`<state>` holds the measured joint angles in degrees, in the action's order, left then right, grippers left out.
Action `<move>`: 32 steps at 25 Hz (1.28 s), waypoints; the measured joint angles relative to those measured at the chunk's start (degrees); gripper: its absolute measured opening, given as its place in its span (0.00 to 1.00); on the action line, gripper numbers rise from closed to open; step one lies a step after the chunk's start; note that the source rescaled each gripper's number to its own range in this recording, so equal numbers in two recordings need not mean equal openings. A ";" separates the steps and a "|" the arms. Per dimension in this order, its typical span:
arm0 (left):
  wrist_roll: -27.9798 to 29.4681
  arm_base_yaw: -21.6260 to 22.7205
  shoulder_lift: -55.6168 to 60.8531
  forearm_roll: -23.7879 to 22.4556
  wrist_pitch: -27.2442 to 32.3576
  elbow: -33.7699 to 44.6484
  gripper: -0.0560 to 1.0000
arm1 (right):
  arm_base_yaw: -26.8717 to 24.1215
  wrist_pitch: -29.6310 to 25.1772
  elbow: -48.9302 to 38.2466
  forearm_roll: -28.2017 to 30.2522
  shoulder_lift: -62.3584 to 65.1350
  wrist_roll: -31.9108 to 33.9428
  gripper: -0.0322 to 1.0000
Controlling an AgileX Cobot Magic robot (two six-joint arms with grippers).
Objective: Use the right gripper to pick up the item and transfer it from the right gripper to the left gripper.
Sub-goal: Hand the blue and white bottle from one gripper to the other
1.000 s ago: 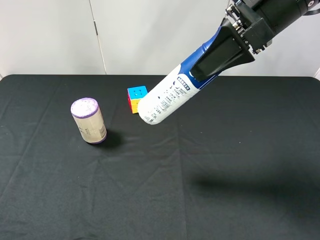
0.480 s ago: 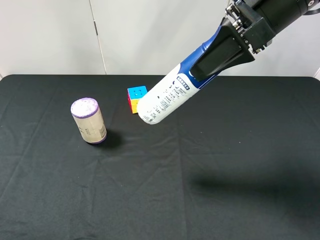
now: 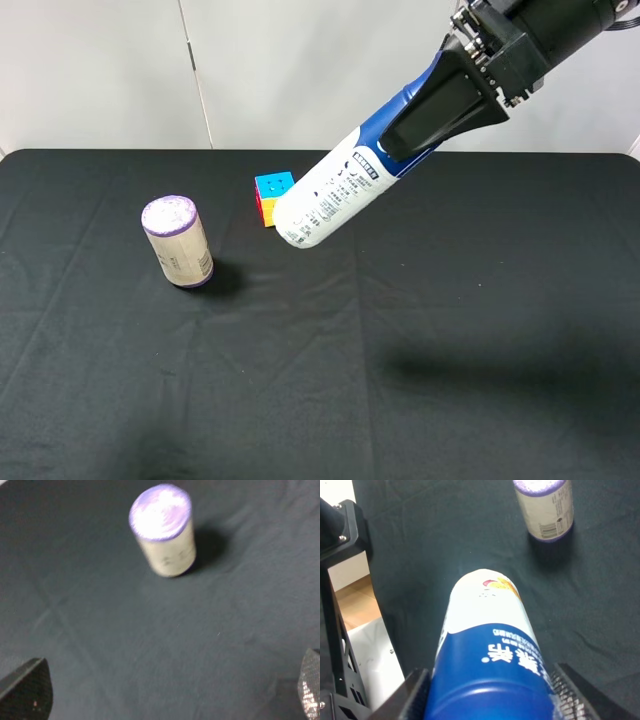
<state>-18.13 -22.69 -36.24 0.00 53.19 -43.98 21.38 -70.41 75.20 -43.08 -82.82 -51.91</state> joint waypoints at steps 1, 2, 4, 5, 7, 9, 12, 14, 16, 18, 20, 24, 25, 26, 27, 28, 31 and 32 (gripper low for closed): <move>0.00 -1.79 -1.62 0.00 -0.87 -0.52 0.97 | 0.00 0.00 0.00 0.00 0.00 0.18 0.03; -0.02 -3.22 -3.23 0.00 -1.62 -1.02 0.97 | 0.00 0.00 0.00 0.00 0.00 0.32 0.03; -0.06 -6.65 -6.15 -0.32 -3.38 -1.63 0.97 | 0.00 0.00 0.00 -0.01 0.00 0.65 0.03; -0.06 -8.09 -7.68 -0.36 -4.62 -1.85 0.97 | 0.00 0.00 0.00 -0.01 0.00 1.00 0.03; -0.25 -11.39 -10.36 -0.43 -7.05 -2.11 0.97 | 0.00 0.00 0.00 -0.07 0.00 1.47 0.03; -0.44 -14.16 -13.18 -0.61 -9.66 -2.11 0.97 | 0.00 0.00 0.00 -0.07 0.00 1.58 0.03; -0.52 -18.58 -17.11 -0.93 -12.64 -2.11 0.97 | 0.00 0.01 0.00 -0.13 0.00 1.70 0.03; -0.69 -21.01 -19.62 -1.68 -14.48 -2.11 0.97 | 0.00 0.01 0.00 -0.13 0.00 1.76 0.03; -0.76 -23.05 -21.49 -2.41 -16.72 -2.11 0.97 | 0.00 0.01 0.00 -0.19 0.00 1.88 0.03; -0.82 -24.76 -23.08 -2.65 -18.95 -2.11 0.97 | 0.00 0.01 0.00 -0.19 0.00 1.90 0.03; -0.82 -25.69 -24.59 -2.69 -21.03 -2.11 0.97 | 0.00 0.01 0.00 -0.19 0.00 1.90 0.03; -0.88 -25.92 -27.37 -2.77 -25.11 -2.11 0.97 | 0.00 0.01 0.00 -0.19 0.00 1.90 0.03; -0.88 -25.94 -27.93 -2.77 -26.25 -2.11 0.97 | 0.00 0.01 0.00 -0.19 0.00 1.90 0.03; -0.88 -25.94 -28.58 -2.82 -27.71 -2.11 0.97 | 0.00 0.01 0.00 -0.19 0.00 1.90 0.03; -0.88 -25.94 -29.26 -2.82 -29.13 -2.12 0.97 | 0.00 0.01 0.00 -0.19 0.00 1.90 0.03; -0.88 -25.94 -29.96 -2.88 -30.18 -2.17 0.97 | 0.00 0.01 0.00 -0.19 0.00 1.90 0.03; -0.88 -25.94 -32.03 -2.88 -33.02 -2.22 0.97 | 0.00 0.01 0.00 -0.19 0.00 1.90 0.03; -0.88 -25.94 -32.60 -2.67 -33.60 -2.22 0.97 | 0.00 0.01 0.00 -0.19 0.00 1.90 0.03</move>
<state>-19.01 -48.63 -68.84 -2.67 19.59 -46.20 21.38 -70.40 75.20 -43.26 -82.82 -50.01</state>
